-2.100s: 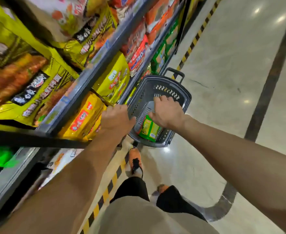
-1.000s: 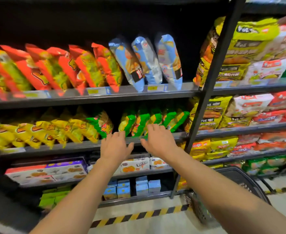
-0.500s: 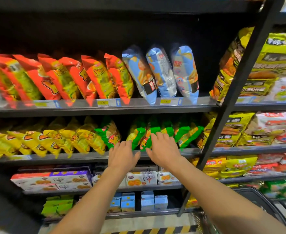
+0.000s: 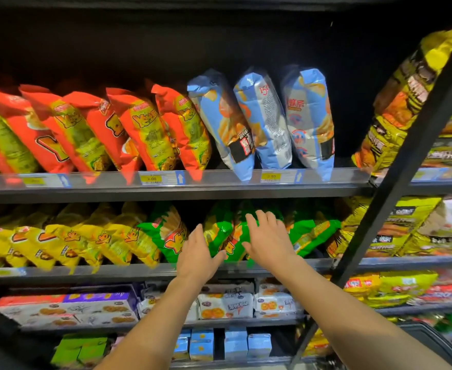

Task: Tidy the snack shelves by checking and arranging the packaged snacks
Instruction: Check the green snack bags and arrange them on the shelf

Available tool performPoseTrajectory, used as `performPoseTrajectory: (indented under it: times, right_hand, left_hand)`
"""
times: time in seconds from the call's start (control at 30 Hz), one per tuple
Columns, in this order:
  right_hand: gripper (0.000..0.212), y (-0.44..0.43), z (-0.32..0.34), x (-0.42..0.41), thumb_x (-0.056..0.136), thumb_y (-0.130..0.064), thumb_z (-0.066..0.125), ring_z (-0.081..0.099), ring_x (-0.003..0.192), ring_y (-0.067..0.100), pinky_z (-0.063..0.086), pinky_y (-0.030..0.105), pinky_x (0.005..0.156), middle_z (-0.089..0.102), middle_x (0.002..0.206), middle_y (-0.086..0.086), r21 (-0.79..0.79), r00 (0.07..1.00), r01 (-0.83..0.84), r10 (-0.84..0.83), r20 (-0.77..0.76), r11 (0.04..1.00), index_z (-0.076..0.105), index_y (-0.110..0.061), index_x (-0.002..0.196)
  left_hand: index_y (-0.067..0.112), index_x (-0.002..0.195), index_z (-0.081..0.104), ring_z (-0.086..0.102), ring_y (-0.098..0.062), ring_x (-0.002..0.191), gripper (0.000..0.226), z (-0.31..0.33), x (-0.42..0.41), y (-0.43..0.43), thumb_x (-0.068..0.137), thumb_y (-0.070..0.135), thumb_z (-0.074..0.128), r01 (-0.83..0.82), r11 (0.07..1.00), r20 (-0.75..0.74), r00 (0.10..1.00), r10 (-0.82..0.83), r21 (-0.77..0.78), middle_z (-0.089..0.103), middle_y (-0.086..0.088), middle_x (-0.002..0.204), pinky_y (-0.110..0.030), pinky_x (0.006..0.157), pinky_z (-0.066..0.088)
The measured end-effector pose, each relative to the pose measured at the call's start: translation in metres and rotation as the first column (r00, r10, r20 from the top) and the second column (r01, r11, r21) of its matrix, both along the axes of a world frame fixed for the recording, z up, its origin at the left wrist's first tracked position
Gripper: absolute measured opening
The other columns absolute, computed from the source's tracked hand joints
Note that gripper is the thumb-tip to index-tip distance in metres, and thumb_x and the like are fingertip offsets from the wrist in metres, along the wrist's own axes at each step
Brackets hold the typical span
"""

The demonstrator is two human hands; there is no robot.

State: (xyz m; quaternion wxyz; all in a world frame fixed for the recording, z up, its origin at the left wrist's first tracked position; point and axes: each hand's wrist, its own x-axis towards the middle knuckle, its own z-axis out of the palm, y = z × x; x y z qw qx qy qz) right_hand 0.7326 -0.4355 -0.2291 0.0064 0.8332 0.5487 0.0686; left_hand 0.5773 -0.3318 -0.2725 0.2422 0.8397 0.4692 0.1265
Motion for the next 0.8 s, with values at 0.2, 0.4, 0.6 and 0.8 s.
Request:
performPoseTrajectory:
  times: [0.2, 0.4, 0.6, 0.8]
  right_hand:
    - [0.067, 0.031, -0.023, 0.012, 0.102, -0.046, 0.061, 0.048, 0.133, 0.036, 0.040, 0.048, 0.111, 0.051, 0.145, 0.015, 0.000, 1.000, -0.004, 0.004, 0.027, 1.000, 0.036, -0.014, 0.155]
    - [0.055, 0.042, -0.041, 0.017, 0.093, -0.043, 0.074, 0.062, 0.112, 0.037, 0.050, 0.049, 0.096, 0.066, 0.121, 0.014, -0.014, 0.998, 0.010, -0.009, 0.067, 1.000, 0.058, -0.014, 0.138]
    - [0.059, 0.040, -0.044, 0.022, 0.075, -0.048, 0.090, 0.067, 0.093, 0.033, 0.057, 0.046, 0.081, 0.071, 0.100, 0.011, 0.073, 0.998, 0.025, -0.029, 0.056, 0.997, 0.070, -0.015, 0.121]
    - [0.058, 0.023, -0.028, 0.020, 0.095, -0.048, 0.070, 0.056, 0.124, 0.030, 0.049, 0.044, 0.101, 0.062, 0.131, 0.007, 0.292, 0.978, 0.093, -0.032, -0.206, 0.952, 0.058, -0.016, 0.143]
  left_hand:
    - [0.014, 0.146, 0.036, 0.051, -0.030, 0.132, 0.084, -0.023, 0.024, 0.042, 0.088, 0.057, 0.077, 0.003, 0.999, -0.009, 1.000, -0.003, 0.038, 0.049, -0.009, 0.142, -0.043, 0.103, 0.051]
    - [0.015, 0.132, 0.048, 0.056, -0.026, 0.125, 0.056, -0.042, 0.041, 0.061, 0.095, 0.049, 0.073, 0.040, 0.999, -0.053, 0.998, -0.039, 0.018, 0.057, -0.007, 0.131, -0.038, 0.101, 0.051]
    - [0.015, 0.121, 0.055, 0.060, -0.026, 0.114, 0.032, -0.039, 0.038, 0.066, 0.102, 0.039, 0.066, 0.039, 0.997, -0.050, 0.998, -0.035, 0.069, 0.063, -0.006, 0.120, -0.041, 0.094, 0.054]
    - [0.019, 0.118, 0.051, 0.062, -0.028, 0.106, 0.027, -0.017, 0.021, 0.050, 0.098, 0.022, 0.069, 0.069, 0.983, 0.070, 0.994, -0.081, 0.167, 0.062, -0.003, 0.112, -0.045, 0.082, 0.054]
